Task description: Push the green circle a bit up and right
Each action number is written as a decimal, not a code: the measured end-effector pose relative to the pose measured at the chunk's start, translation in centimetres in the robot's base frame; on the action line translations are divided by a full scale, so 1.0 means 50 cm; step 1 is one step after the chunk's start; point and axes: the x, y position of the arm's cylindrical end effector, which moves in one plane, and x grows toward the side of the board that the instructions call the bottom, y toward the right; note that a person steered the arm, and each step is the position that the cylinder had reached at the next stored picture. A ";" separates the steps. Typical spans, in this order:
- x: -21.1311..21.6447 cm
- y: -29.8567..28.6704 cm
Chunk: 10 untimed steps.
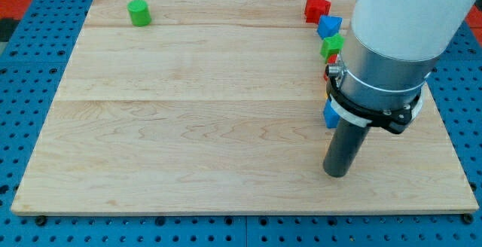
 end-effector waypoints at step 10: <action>-0.544 -0.763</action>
